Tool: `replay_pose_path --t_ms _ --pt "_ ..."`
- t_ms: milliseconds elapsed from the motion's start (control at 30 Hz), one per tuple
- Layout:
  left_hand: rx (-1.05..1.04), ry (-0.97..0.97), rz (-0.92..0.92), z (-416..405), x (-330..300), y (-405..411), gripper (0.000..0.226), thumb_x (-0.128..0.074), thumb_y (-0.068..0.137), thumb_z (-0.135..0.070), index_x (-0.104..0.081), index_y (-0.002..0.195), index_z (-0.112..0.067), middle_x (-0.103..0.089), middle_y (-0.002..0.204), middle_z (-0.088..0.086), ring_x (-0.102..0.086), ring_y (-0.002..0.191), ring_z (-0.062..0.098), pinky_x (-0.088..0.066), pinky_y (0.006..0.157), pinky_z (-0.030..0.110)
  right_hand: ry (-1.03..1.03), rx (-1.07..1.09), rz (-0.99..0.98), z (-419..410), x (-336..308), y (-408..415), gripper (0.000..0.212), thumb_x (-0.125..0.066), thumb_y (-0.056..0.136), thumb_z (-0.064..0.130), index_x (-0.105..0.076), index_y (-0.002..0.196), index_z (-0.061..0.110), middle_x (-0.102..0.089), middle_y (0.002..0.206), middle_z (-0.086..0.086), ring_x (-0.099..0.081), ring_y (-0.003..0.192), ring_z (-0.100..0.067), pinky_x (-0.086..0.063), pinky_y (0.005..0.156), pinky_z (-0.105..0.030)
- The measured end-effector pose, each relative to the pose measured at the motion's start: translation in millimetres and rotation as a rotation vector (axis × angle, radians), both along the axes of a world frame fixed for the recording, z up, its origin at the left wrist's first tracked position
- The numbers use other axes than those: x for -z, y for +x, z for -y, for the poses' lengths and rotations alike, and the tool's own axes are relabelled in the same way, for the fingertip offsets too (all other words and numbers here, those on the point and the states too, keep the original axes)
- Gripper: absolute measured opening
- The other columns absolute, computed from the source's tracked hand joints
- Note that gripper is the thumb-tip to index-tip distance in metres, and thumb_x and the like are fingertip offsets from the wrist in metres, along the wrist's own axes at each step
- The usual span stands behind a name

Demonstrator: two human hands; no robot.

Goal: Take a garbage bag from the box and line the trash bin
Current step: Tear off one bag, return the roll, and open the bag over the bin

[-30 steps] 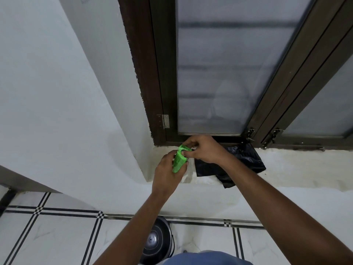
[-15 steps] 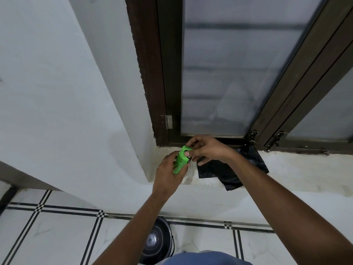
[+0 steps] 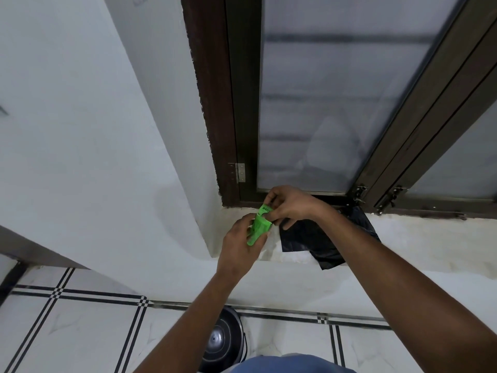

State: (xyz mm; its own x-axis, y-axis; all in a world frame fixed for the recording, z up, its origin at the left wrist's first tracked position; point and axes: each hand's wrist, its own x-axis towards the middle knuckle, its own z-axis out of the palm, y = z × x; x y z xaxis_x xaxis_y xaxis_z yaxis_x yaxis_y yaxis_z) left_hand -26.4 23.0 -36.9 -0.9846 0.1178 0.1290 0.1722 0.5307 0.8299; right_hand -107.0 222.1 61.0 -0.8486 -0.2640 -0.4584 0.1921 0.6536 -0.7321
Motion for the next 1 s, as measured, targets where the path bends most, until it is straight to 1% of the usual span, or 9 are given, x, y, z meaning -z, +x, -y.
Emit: replay_pose_path --t_ms 233,400,500,567,633,700,800,900,1000 --pt "-0.055 -0.003 0.02 4.7 6.1 -0.6 0.057 -0.082 0.097 -0.045 -0.058 0.144 -0.025 -0.072 0.134 -0.005 -0.071 0.115 0.015 -0.066 0.097 0.039 -0.126 0.045 -0.015 3.6 5.2 9.7 0.032 -0.083 0.099 0.038 -0.072 0.124 0.02 -0.082 0.113 -0.004 -0.085 0.092 -0.021 -0.071 0.082 -0.042" --pt "-0.06 -0.014 0.009 2.7 5.2 1.2 0.061 -0.081 0.097 -0.044 -0.053 0.149 -0.026 -0.069 0.137 -0.009 -0.069 0.116 0.01 -0.062 0.097 0.025 -0.176 0.169 -0.059 3.6 20.4 19.5 0.03 -0.086 0.098 0.028 -0.069 0.121 0.02 -0.081 0.112 -0.004 -0.082 0.09 -0.02 -0.071 0.081 -0.043" --pt "-0.052 0.017 -0.02 3.0 2.8 1.3 0.06 -0.074 0.103 -0.04 -0.049 0.157 -0.031 -0.065 0.139 -0.01 -0.066 0.117 0.005 -0.061 0.097 0.023 -0.296 0.326 -0.09 8.8 32.0 29.8 0.017 -0.072 0.106 0.026 -0.07 0.123 0.022 -0.079 0.117 -0.003 -0.079 0.109 -0.029 -0.067 0.093 -0.049" --pt "-0.123 0.133 -0.016 1.0 -0.1 2.8 0.05 -0.07 0.107 -0.035 -0.052 0.154 -0.027 -0.069 0.133 -0.007 -0.072 0.115 0.008 -0.064 0.091 0.02 -0.374 0.438 -0.074 9.9 47.8 43.7 0.03 -0.066 0.099 0.025 -0.07 0.128 0.024 -0.076 0.129 -0.002 -0.072 0.12 -0.029 -0.061 0.106 -0.055" --pt "-0.246 0.268 0.025 -4.5 -3.6 4.2 0.045 -0.068 0.109 -0.031 -0.05 0.149 -0.021 -0.071 0.128 -0.006 -0.073 0.11 0.002 -0.061 0.084 0.012 -0.201 0.357 -0.147 10.0 66.0 62.8 0.057 -0.074 0.086 0.035 -0.064 0.142 0.027 -0.068 0.142 0.004 -0.068 0.122 -0.018 -0.059 0.109 -0.047" --pt "-0.368 0.402 0.153 -9.5 -3.3 3.4 0.041 -0.067 0.109 -0.035 -0.047 0.142 -0.02 -0.074 0.127 0.0 -0.075 0.107 0.007 -0.065 0.085 0.02 0.056 0.196 -0.293 10.5 87.0 76.0 0.077 -0.084 0.085 0.041 -0.056 0.155 0.026 -0.063 0.143 0.007 -0.064 0.12 -0.013 -0.055 0.104 -0.034" --pt "-0.46 0.401 0.379 -8.8 8.0 2.4 0.044 -0.065 0.107 -0.049 -0.046 0.132 -0.018 -0.074 0.12 0.007 -0.078 0.103 0.03 -0.069 0.086 0.05 0.168 0.18 -0.396 13.5 104.8 76.5 0.067 -0.086 0.094 0.03 -0.06 0.155 0.016 -0.068 0.142 -0.007 -0.068 0.119 -0.025 -0.054 0.1 -0.032" --pt "-0.541 0.252 0.461 -1.7 23.6 9.6 0.05 -0.061 0.103 -0.061 -0.046 0.122 -0.017 -0.069 0.109 0.005 -0.078 0.095 0.038 -0.069 0.081 0.053 0.177 0.193 -0.381 22.2 109.5 70.8 0.061 -0.087 0.093 0.017 -0.064 0.149 0.015 -0.068 0.143 -0.012 -0.067 0.128 -0.031 -0.054 0.105 -0.033" --pt "-0.486 0.188 0.519 -0.5 20.6 23.4 0.032 -0.059 0.106 -0.043 -0.058 0.106 -0.011 -0.073 0.089 0.004 -0.079 0.073 0.033 -0.069 0.073 0.046 0.123 0.217 -0.351 37.1 110.1 62.9 0.066 -0.088 0.092 0.019 -0.062 0.153 0.018 -0.068 0.146 -0.01 -0.069 0.123 -0.029 -0.048 0.095 -0.023"
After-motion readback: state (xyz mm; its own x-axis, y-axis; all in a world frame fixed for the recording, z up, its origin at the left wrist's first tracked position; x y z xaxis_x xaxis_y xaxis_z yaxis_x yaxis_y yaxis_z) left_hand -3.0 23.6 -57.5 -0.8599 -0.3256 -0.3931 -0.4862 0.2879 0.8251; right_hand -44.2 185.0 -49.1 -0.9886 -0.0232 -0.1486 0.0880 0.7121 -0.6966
